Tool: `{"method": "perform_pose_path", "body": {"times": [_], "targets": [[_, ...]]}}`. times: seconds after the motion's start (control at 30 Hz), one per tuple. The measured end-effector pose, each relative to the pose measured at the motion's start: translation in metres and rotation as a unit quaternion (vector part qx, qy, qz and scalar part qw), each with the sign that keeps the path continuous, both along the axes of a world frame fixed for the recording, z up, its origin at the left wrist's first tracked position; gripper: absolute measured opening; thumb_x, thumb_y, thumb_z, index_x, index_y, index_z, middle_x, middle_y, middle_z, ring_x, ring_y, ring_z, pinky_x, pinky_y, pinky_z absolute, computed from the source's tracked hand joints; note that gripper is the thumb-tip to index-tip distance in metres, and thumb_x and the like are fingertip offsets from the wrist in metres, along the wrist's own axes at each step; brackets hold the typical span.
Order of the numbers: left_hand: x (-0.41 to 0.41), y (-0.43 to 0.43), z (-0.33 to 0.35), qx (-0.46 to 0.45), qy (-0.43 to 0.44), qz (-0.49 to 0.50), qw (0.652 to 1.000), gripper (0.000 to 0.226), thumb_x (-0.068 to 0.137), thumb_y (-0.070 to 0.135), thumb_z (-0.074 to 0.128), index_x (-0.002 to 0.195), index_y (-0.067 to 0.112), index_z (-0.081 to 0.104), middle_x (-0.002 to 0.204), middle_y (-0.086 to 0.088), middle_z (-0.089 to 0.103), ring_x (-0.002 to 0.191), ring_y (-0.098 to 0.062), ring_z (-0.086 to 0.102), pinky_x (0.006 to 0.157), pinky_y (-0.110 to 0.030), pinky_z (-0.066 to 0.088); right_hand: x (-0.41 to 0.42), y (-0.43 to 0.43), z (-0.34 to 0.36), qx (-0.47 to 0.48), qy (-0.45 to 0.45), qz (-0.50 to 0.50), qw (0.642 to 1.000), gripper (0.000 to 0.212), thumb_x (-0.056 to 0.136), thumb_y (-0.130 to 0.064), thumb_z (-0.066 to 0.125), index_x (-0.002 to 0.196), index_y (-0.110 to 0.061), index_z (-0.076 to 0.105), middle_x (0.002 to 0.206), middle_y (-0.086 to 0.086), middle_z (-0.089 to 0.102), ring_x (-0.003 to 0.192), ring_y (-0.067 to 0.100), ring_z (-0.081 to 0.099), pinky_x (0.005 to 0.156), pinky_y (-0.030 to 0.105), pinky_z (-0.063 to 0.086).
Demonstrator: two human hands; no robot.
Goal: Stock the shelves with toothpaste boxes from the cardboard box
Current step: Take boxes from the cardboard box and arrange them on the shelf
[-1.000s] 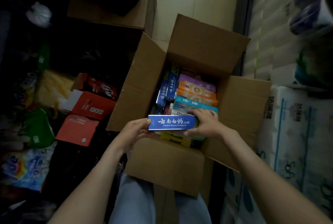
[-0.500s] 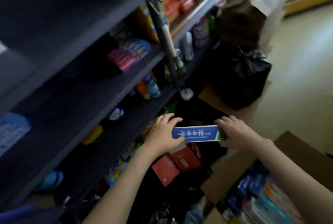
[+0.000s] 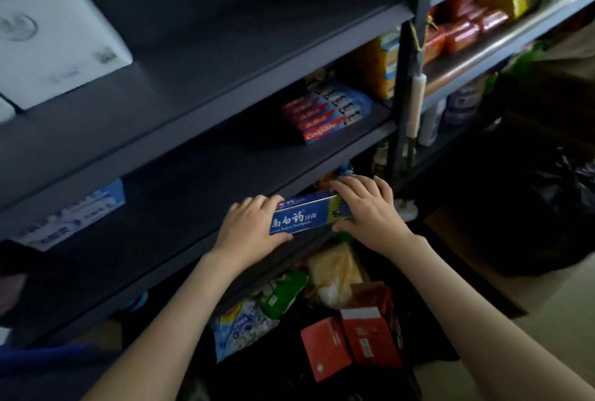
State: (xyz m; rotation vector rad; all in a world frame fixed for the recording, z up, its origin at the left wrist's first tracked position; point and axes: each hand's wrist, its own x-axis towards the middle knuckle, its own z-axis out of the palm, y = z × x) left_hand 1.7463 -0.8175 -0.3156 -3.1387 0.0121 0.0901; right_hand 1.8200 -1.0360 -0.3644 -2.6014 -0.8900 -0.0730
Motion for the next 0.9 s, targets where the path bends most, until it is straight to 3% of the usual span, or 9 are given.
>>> {"method": "perform_pose_path", "body": {"times": [0.23, 0.3, 0.4, 0.57, 0.77, 0.9], "targets": [[0.031, 0.086, -0.03, 0.026, -0.075, 0.154, 0.985, 0.071, 0.083, 0.055, 0.062, 0.142, 0.025, 0.036, 0.131, 0.0, 0.05, 0.118, -0.022, 0.048, 0.098, -0.037, 0.035, 0.047, 0.057, -0.04, 0.079, -0.073, 0.005, 0.994, 0.074, 0.076, -0.02, 0.073, 0.143, -0.017, 0.04, 0.142, 0.001, 0.045, 0.127, 0.02, 0.03, 0.104, 0.039, 0.021], [0.044, 0.105, -0.043, 0.034, -0.087, 0.197, 0.976, 0.074, 0.082, 0.055, 0.063, 0.144, 0.024, 0.035, 0.132, -0.003, 0.051, 0.119, -0.024, 0.048, 0.098, -0.038, 0.036, 0.064, 0.069, -0.049, 0.085, -0.086, 0.02, 0.992, 0.071, 0.077, -0.019, 0.072, 0.141, -0.017, 0.043, 0.141, -0.001, 0.047, 0.127, 0.019, 0.031, 0.104, 0.038, 0.02], [0.069, 0.125, -0.062, 0.035, -0.094, 0.238, 0.966, 0.075, 0.083, 0.055, 0.062, 0.146, 0.024, 0.033, 0.133, -0.004, 0.049, 0.12, -0.024, 0.047, 0.099, -0.038, 0.035, 0.088, 0.087, -0.059, 0.094, -0.107, 0.034, 0.989, 0.062, 0.081, -0.022, 0.067, 0.139, -0.018, 0.046, 0.14, -0.003, 0.048, 0.128, 0.019, 0.034, 0.104, 0.037, 0.016], [0.125, 0.145, -0.074, -0.015, -0.131, 0.254, 0.958, 0.063, 0.091, 0.044, 0.057, 0.146, 0.023, 0.034, 0.135, -0.007, 0.047, 0.122, -0.028, 0.043, 0.101, -0.04, 0.035, 0.11, 0.108, -0.063, 0.096, -0.157, 0.012, 0.983, 0.048, 0.09, -0.041, 0.037, 0.129, -0.02, 0.057, 0.133, -0.005, 0.054, 0.123, 0.019, 0.041, 0.104, 0.04, 0.019], [0.156, 0.158, -0.072, -0.047, -0.115, 0.237, 0.963, 0.063, 0.093, 0.037, 0.057, 0.148, 0.021, 0.031, 0.142, -0.009, 0.042, 0.125, -0.029, 0.043, 0.102, -0.044, 0.039, 0.12, 0.115, -0.068, 0.093, -0.138, 0.009, 0.986, 0.049, 0.091, -0.042, 0.034, 0.125, -0.02, 0.06, 0.127, -0.005, 0.059, 0.121, 0.018, 0.039, 0.103, 0.038, 0.018], [0.146, 0.138, -0.062, -0.009, -0.122, 0.256, 0.959, 0.073, 0.095, 0.038, 0.052, 0.153, 0.024, 0.01, 0.16, -0.009, 0.01, 0.145, -0.03, 0.013, 0.117, -0.046, 0.011, 0.107, 0.105, -0.065, 0.119, -0.118, 0.013, 0.986, 0.047, 0.092, -0.04, 0.034, 0.127, -0.02, 0.059, 0.127, -0.005, 0.058, 0.122, 0.016, 0.039, 0.103, 0.037, 0.02]]}}
